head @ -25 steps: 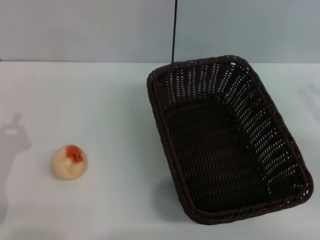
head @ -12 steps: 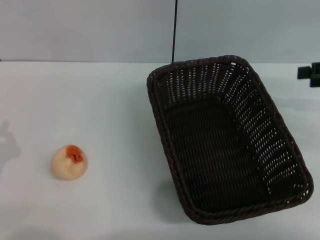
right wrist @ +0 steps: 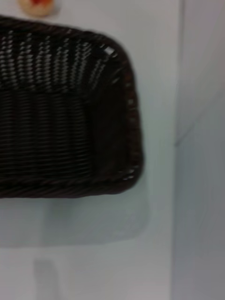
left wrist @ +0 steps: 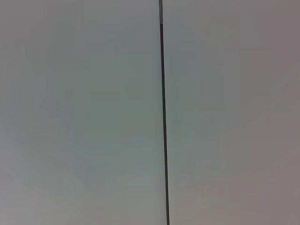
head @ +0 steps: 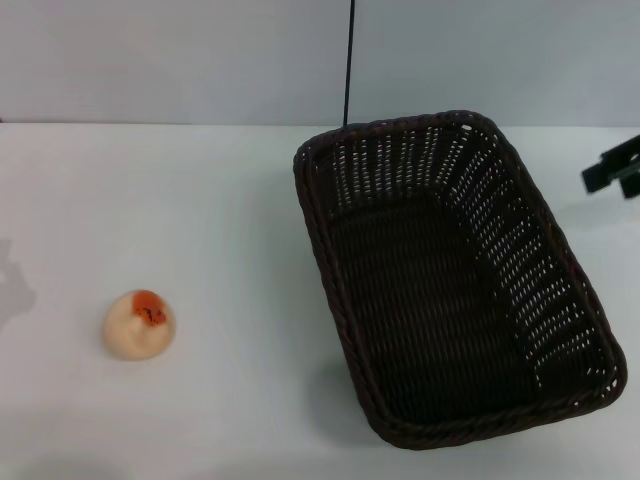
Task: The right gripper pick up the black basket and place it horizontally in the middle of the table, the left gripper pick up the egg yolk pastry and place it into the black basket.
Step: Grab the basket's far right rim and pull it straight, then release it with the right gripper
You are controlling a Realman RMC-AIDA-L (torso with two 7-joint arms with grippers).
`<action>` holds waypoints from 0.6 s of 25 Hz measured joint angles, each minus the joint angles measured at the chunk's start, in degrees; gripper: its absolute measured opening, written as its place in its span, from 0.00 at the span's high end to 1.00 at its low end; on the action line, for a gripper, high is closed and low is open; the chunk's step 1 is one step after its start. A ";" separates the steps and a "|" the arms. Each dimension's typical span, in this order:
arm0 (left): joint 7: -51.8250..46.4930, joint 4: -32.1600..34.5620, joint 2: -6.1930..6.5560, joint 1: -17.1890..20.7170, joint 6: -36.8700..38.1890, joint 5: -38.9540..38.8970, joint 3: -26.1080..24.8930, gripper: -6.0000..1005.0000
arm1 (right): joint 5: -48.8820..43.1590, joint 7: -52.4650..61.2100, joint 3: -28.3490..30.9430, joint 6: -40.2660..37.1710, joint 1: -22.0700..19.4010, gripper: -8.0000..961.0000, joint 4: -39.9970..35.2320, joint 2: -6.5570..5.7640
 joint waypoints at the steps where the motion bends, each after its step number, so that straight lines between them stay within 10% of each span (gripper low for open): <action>1: 0.00 -0.01 0.00 -0.04 -0.04 0.01 0.00 0.99 | 0.00 0.00 0.00 0.00 0.00 0.31 0.00 0.00; 15: -0.08 0.91 0.00 0.19 -0.30 0.01 -0.62 0.99 | -7.48 2.08 -4.81 4.87 5.83 0.31 6.34 7.42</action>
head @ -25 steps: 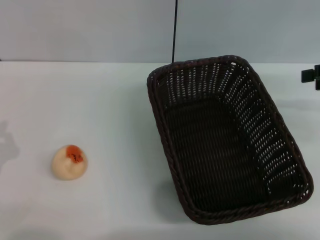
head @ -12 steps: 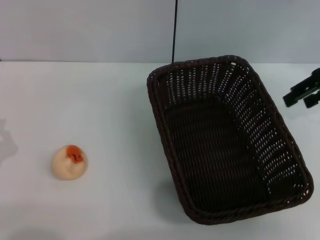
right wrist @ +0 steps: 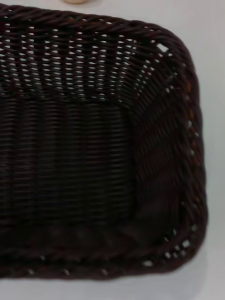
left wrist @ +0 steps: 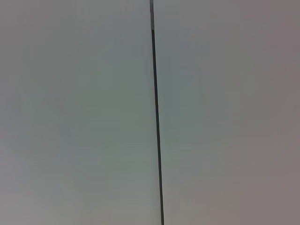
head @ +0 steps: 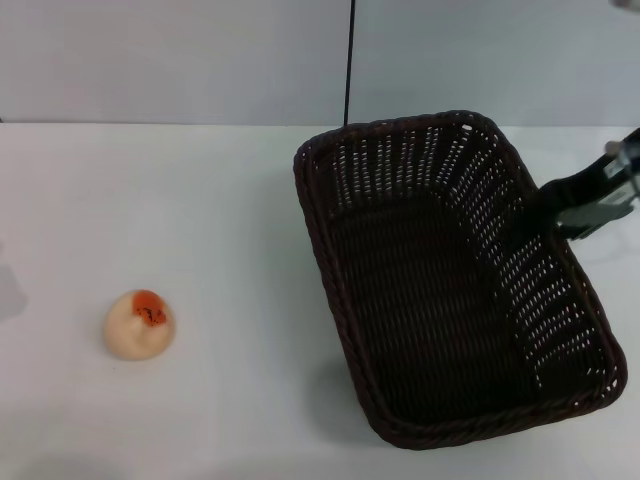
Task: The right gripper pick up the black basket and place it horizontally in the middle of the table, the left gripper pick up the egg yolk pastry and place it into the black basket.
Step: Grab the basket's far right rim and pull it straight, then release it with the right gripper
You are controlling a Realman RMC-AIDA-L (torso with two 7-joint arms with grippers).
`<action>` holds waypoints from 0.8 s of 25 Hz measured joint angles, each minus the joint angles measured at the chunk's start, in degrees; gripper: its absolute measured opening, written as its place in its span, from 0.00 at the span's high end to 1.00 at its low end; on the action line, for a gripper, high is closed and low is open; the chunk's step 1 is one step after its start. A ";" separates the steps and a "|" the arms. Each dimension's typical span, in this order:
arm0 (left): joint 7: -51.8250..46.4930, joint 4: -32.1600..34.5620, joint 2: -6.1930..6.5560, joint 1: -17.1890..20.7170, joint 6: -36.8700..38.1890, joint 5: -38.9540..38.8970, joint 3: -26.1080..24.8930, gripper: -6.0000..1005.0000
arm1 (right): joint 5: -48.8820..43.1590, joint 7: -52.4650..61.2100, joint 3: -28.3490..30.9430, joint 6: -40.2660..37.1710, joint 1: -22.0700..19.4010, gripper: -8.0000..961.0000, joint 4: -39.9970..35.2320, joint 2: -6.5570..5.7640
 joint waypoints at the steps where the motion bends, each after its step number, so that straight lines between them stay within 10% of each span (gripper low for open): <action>1: 0.00 0.11 0.00 0.04 -0.01 0.00 0.00 0.99 | -0.18 0.01 -0.51 0.74 0.22 0.31 1.40 0.53; 20: -0.10 1.89 0.27 0.68 0.86 0.05 -0.09 0.99 | -1.04 -0.23 -0.47 4.22 -1.34 0.63 3.67 1.91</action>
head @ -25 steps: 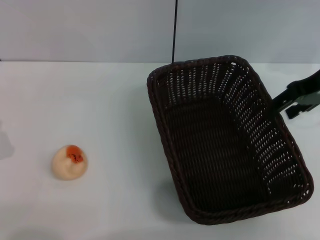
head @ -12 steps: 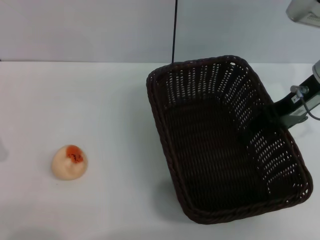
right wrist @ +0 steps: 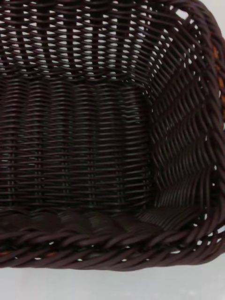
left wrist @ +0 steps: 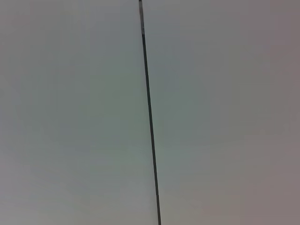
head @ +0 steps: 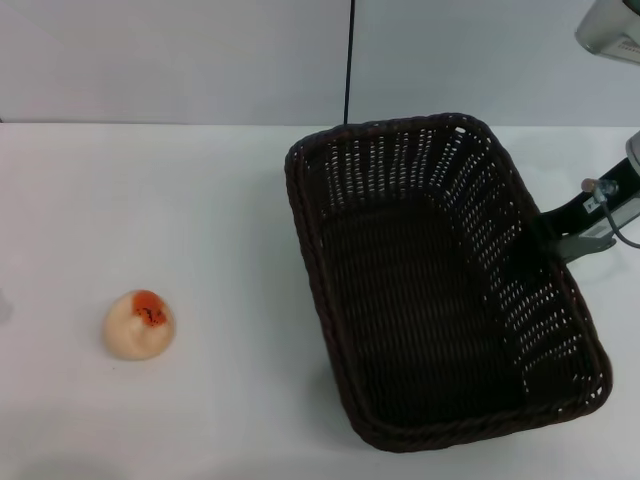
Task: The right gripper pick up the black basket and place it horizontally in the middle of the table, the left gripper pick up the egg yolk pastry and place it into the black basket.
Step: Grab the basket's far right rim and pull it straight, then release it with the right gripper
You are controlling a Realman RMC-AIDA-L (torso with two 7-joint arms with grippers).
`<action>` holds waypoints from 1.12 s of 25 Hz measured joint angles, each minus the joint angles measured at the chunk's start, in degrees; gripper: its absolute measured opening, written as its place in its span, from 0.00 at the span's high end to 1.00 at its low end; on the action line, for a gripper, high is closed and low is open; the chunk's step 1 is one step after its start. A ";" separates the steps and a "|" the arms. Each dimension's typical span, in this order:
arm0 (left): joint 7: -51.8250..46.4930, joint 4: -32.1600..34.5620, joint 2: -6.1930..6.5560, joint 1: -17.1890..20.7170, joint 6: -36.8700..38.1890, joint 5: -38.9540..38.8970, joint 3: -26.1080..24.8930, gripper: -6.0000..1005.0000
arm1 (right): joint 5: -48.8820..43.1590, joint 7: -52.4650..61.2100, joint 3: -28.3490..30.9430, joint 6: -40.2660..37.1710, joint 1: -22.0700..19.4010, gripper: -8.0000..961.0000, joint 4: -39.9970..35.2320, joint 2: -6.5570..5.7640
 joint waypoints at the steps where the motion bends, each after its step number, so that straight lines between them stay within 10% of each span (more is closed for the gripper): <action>1: 0.00 0.00 0.00 0.00 0.00 0.00 0.00 0.99 | -0.03 -0.23 -0.12 0.03 -0.12 0.66 -0.20 -0.08; 7: 0.00 0.51 0.07 -0.06 0.24 -0.01 -0.06 0.99 | -0.09 -5.95 -0.30 -0.73 -0.09 0.85 -0.86 -1.60; 21: -5.22 5.06 0.17 0.25 4.97 0.84 2.77 0.99 | -2.67 -37.00 -2.71 -1.17 7.38 0.86 -1.59 -2.74; 28: -7.35 4.58 -0.42 3.38 5.81 0.80 3.50 0.94 | -4.39 -46.88 -7.25 1.16 9.02 0.86 -9.11 1.31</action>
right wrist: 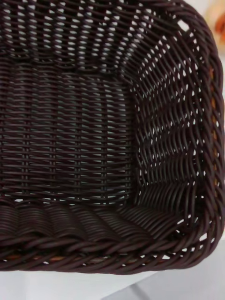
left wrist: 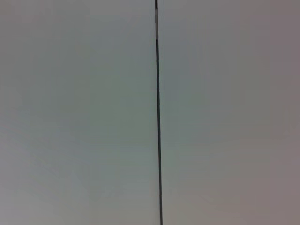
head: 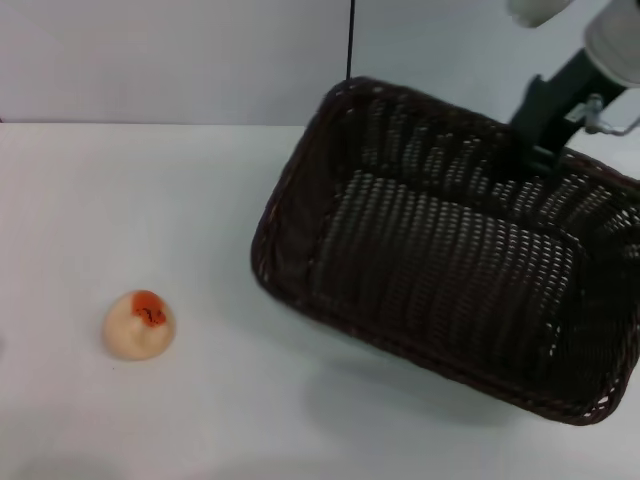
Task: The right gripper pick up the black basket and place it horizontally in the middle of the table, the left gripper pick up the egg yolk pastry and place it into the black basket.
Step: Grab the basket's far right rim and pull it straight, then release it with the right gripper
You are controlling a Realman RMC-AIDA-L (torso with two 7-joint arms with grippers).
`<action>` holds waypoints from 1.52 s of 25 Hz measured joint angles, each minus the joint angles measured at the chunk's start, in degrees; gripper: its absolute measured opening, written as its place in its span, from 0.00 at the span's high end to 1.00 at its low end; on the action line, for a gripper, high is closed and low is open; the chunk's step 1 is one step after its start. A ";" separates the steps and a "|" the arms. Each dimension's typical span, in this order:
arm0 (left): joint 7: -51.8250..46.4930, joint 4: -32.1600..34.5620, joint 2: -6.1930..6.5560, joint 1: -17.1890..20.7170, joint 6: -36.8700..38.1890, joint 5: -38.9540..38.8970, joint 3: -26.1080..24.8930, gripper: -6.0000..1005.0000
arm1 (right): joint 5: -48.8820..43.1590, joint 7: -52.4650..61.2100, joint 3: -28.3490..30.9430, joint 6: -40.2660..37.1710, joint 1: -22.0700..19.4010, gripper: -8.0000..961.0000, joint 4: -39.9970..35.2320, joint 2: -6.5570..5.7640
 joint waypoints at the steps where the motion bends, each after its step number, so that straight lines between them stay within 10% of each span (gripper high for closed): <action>1: 0.02 -0.14 -0.03 0.20 0.00 0.02 0.06 0.93 | 0.00 0.00 0.00 0.00 0.00 0.86 0.00 0.00; 5: 0.39 -2.21 -0.12 2.01 0.03 0.15 0.27 0.89 | -0.73 -3.72 -5.96 1.35 1.77 0.86 0.02 2.30; 38: 0.51 -4.31 -0.18 1.12 -3.80 0.21 0.38 0.85 | 9.06 -0.32 -11.57 11.91 -1.65 0.84 2.74 2.91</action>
